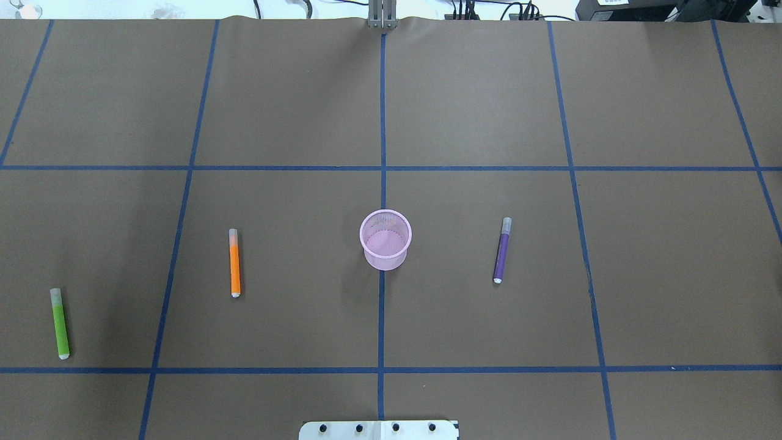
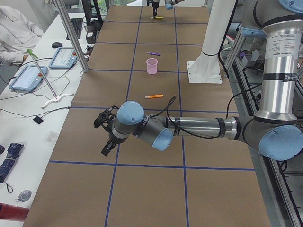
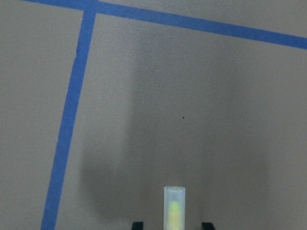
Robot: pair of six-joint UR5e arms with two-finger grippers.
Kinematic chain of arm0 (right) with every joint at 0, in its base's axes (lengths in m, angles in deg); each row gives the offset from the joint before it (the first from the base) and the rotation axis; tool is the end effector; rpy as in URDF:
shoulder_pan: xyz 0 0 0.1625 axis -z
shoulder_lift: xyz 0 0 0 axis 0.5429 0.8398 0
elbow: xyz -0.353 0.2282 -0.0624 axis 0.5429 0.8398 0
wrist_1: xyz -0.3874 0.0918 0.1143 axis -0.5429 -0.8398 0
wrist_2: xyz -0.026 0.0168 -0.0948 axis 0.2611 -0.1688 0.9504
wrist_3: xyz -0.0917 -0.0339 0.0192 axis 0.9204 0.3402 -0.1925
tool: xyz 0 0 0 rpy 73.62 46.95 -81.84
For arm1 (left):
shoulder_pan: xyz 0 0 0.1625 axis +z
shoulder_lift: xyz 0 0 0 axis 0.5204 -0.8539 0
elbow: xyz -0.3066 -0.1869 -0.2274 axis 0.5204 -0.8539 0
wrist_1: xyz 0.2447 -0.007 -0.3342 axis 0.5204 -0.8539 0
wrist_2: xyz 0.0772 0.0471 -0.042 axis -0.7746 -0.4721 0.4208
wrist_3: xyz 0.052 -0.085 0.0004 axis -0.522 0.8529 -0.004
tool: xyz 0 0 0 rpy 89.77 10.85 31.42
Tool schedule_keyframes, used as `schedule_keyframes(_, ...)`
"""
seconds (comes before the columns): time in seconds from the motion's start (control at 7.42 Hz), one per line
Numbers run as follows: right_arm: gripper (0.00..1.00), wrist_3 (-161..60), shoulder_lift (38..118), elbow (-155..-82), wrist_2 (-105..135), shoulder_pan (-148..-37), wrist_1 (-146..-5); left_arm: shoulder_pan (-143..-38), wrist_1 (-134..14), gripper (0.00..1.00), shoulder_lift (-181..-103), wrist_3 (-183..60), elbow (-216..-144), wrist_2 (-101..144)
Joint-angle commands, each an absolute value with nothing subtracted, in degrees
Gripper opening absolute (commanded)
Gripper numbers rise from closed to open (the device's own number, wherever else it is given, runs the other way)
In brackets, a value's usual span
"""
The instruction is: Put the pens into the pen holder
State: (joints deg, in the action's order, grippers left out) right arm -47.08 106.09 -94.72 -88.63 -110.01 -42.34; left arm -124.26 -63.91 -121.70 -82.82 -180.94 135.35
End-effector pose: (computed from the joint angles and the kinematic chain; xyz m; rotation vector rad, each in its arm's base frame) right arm -0.0193 -0.4144 0.8143 0.1534 -0.6908 -0.0939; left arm -0.0878 -0.5050 0.5876 0.5841 0.7295 0.2821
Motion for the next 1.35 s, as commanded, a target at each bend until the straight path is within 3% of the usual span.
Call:
schedule_keyframes(0.0, 0.19, -47.17, 106.09, -94.55, -88.59, -109.70, -42.50, -124.26, -64.40, 1.00, -121.64, -82.82, -180.88, 135.36)
schedule_keyframes(0.13, 0.00, -47.08, 106.09, -94.63, -88.50, -109.61, -42.50, -124.26, -64.40, 1.00, -121.64, -82.82, -180.88, 135.36)
schedule_keyframes(0.54, 0.00, -46.47, 105.30, -97.43, -89.02, -109.70, -42.24, -124.26, -64.40, 1.00, -121.64, -82.82, -180.62, 135.36)
schedule_keyframes(0.81, 0.00, -46.64, 105.21, -106.45, -88.94, -109.70, -41.80, -124.26, -64.40, 1.00, -121.64, -82.73, -180.53, 135.36)
schedule_keyframes(0.94, 0.00, -47.25, 104.51, -110.50, -89.03, -109.61, -36.67, -124.26, -64.40, 1.00, -121.64, -82.73, -180.53, 135.36)
schedule_keyframes(1.21, 0.00, -50.48, 99.69, -111.86, -95.23, -108.48, -28.55, -124.26, -64.40, 1.00, -121.73, -82.64, -180.53, 135.36)
